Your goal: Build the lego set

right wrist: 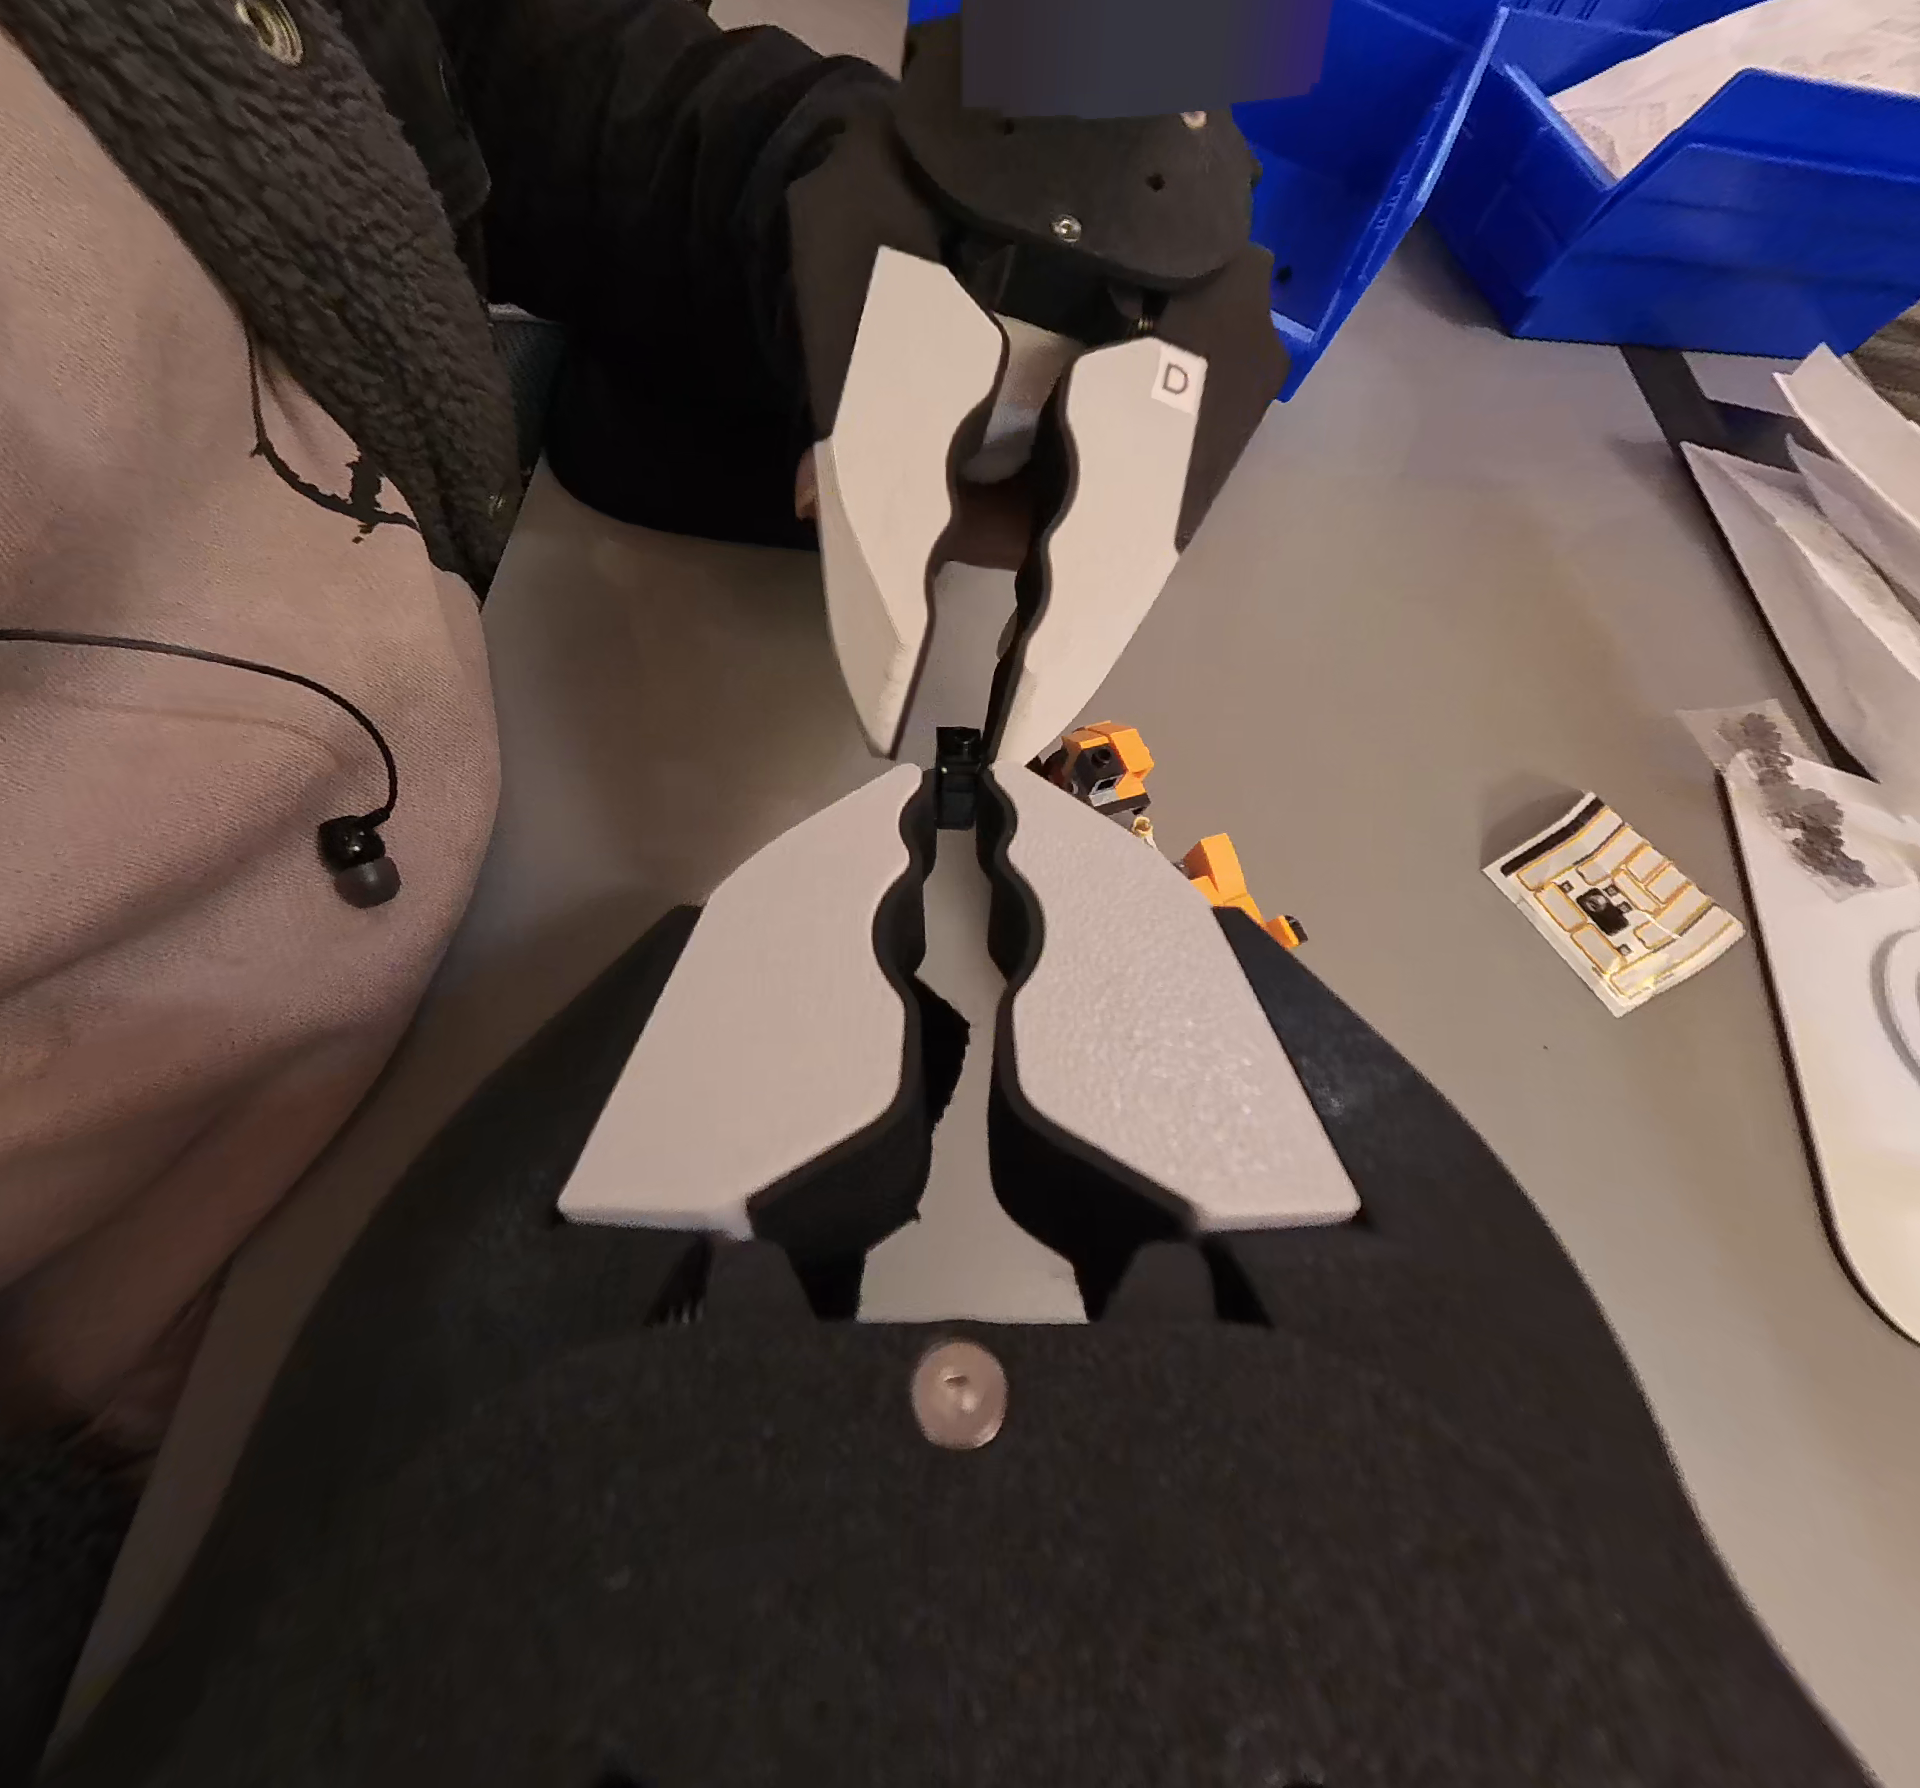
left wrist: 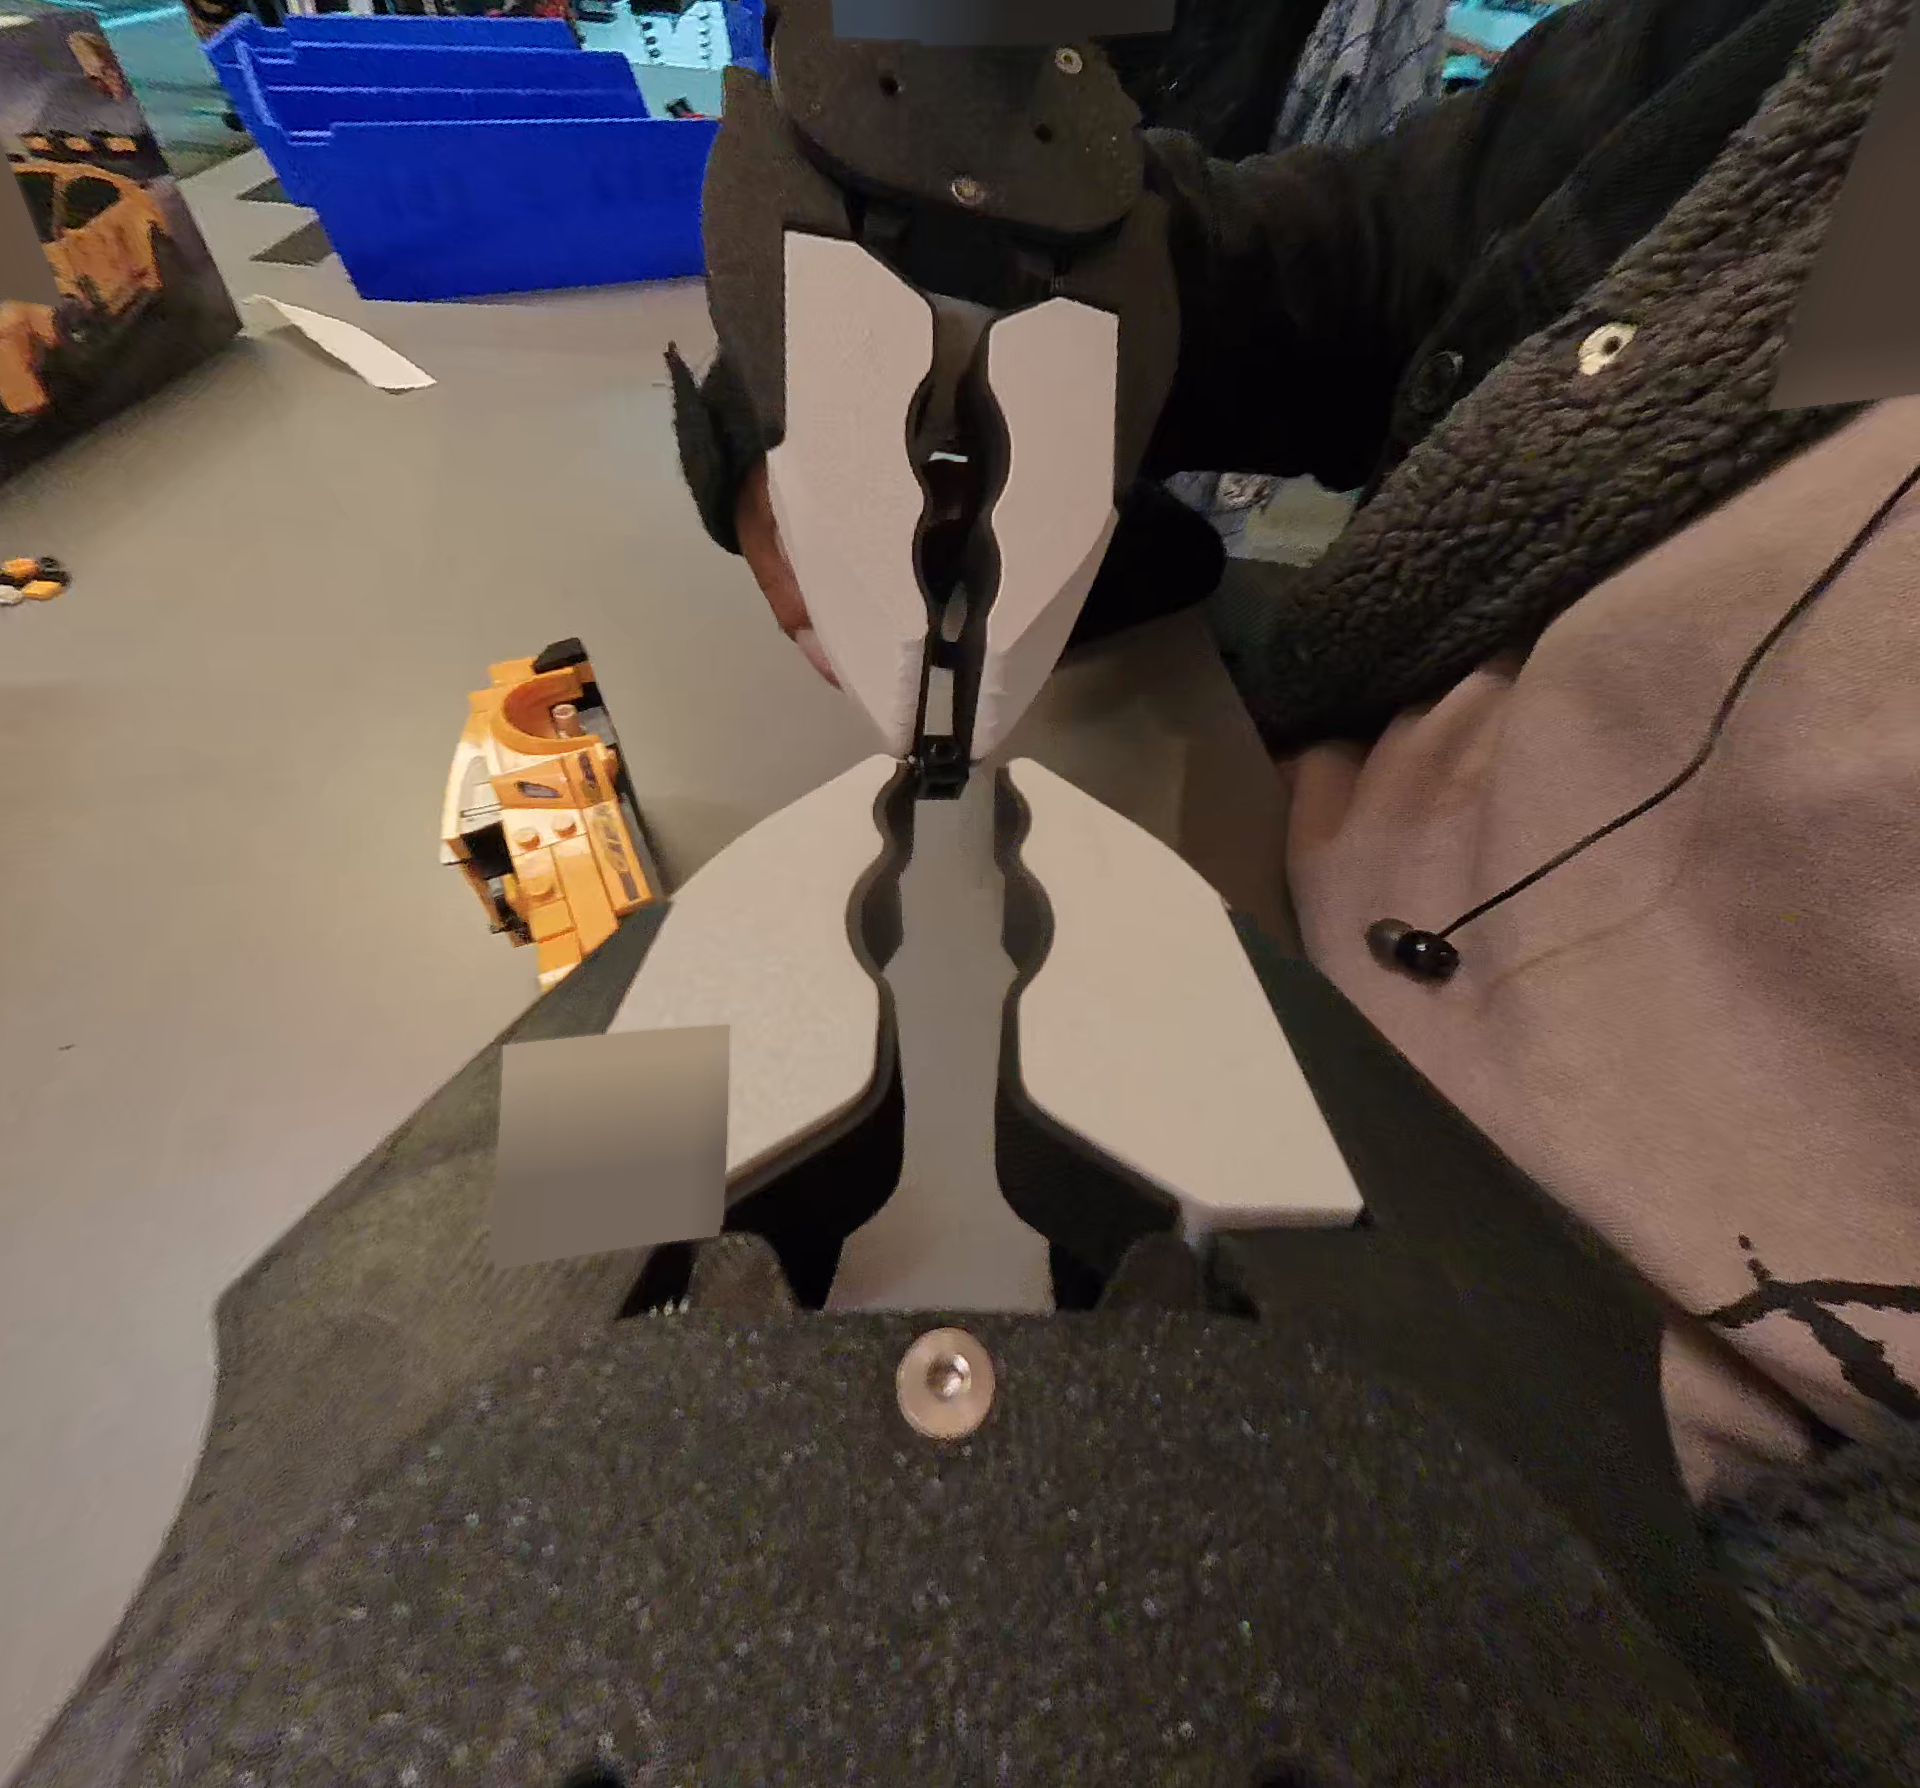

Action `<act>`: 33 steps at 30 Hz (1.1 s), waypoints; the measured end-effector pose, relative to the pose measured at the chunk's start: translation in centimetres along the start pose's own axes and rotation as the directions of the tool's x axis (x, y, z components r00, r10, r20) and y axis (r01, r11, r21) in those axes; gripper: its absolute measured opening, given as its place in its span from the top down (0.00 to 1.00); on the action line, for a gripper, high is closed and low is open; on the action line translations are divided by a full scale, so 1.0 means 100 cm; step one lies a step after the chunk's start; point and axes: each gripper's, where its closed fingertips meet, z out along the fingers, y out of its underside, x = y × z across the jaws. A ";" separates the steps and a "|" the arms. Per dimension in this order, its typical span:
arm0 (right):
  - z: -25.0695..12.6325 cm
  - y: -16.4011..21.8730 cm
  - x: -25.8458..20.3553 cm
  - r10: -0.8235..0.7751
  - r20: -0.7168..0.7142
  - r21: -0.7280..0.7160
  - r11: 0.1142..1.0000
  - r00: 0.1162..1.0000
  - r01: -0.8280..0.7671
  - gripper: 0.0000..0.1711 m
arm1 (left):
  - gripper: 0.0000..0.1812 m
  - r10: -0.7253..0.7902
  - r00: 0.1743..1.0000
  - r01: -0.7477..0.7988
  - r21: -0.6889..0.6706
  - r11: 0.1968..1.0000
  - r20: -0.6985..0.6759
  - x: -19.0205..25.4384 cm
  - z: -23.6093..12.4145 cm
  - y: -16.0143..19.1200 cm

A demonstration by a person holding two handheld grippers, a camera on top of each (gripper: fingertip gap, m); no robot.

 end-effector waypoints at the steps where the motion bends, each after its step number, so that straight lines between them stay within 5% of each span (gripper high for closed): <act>1: -0.001 0.000 0.000 -0.004 0.001 0.001 1.000 1.000 0.004 0.96 | 0.91 -0.026 0.999 0.026 0.013 1.000 -0.023 0.001 0.000 -0.001; 7: -0.003 -0.006 -0.005 -0.059 0.010 0.031 0.998 0.998 0.059 0.96 | 0.88 -0.196 0.964 0.212 0.076 0.974 -0.179 0.009 -0.005 -0.009; 18: -0.006 -0.022 -0.015 -0.294 0.025 0.023 0.956 0.955 0.294 0.96 | 0.84 -0.448 0.774 0.519 0.043 0.853 -0.447 0.021 -0.011 -0.017; 33: 0.001 -0.029 -0.022 -0.405 0.078 0.024 0.914 0.911 0.404 0.96 | 0.88 -0.471 0.735 0.534 -0.012 0.845 -0.488 0.032 -0.007 -0.013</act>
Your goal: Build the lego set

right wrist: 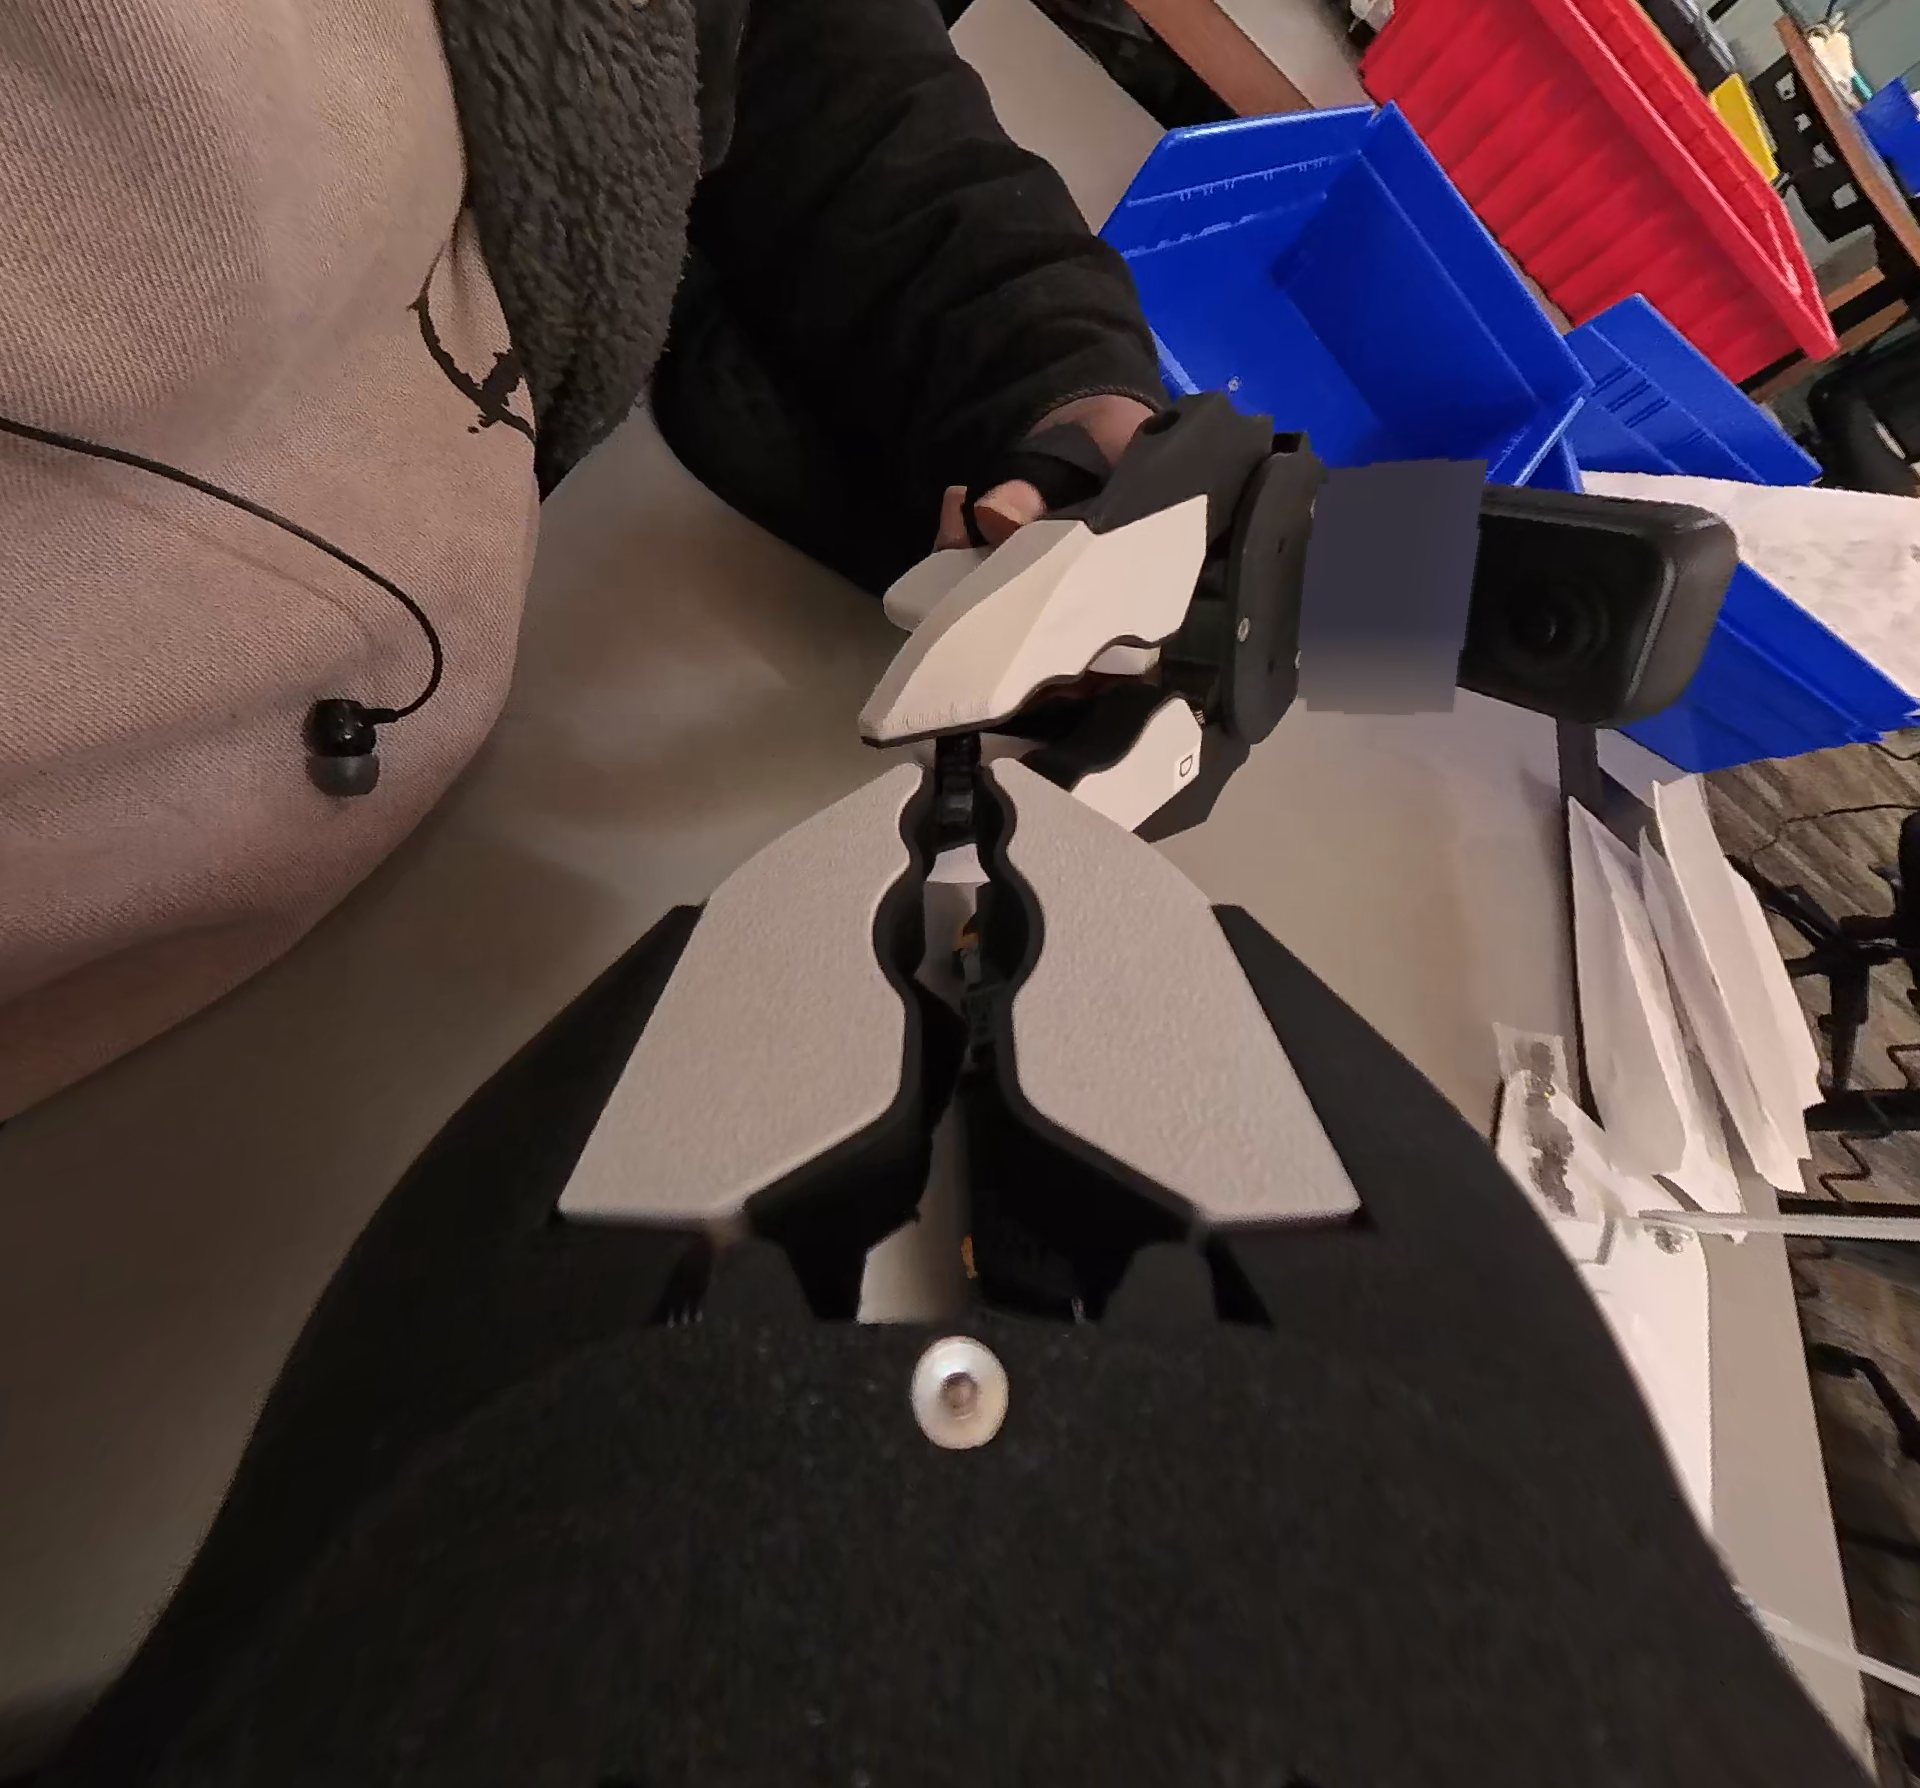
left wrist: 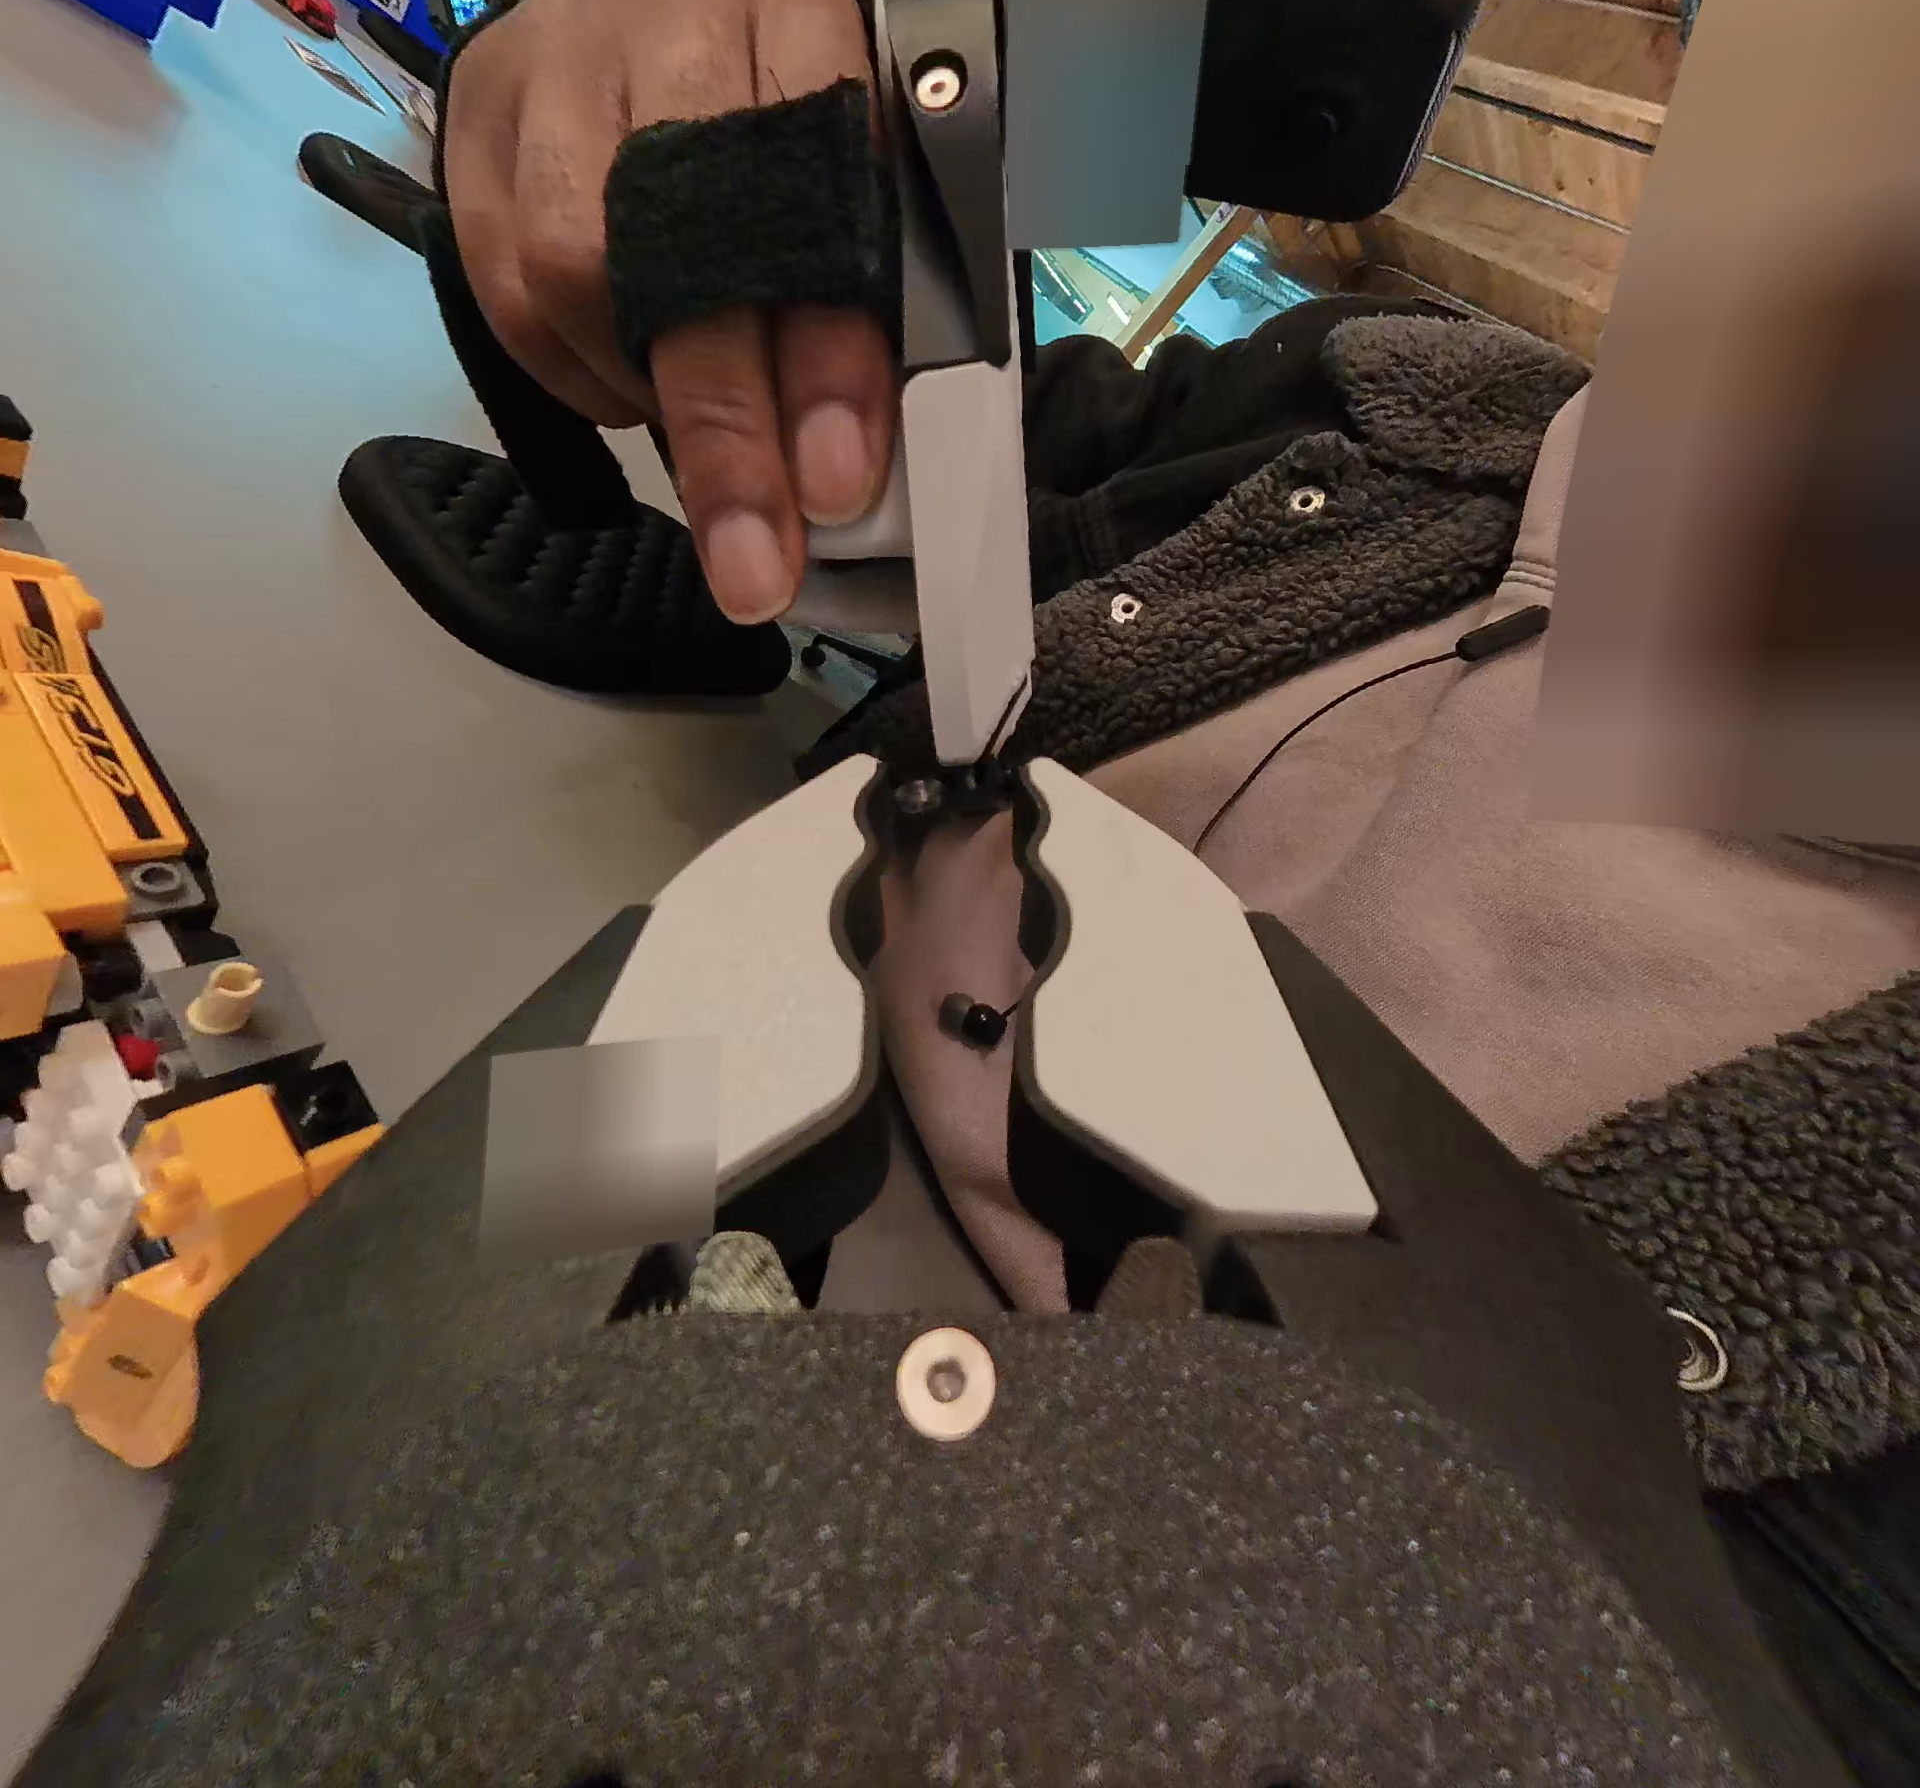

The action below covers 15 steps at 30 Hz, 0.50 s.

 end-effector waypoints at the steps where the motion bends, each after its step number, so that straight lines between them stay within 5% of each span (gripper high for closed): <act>1: 0.000 0.000 0.000 -0.002 -0.001 -0.001 1.000 1.000 0.002 0.96 | 0.88 -0.002 1.000 0.002 0.002 1.000 0.001 0.000 0.000 0.000; 15: -0.002 0.000 0.002 -0.018 -0.018 0.019 1.000 1.000 0.018 0.96 | 0.89 -0.010 1.000 0.010 -0.009 1.000 -0.005 -0.002 0.000 0.002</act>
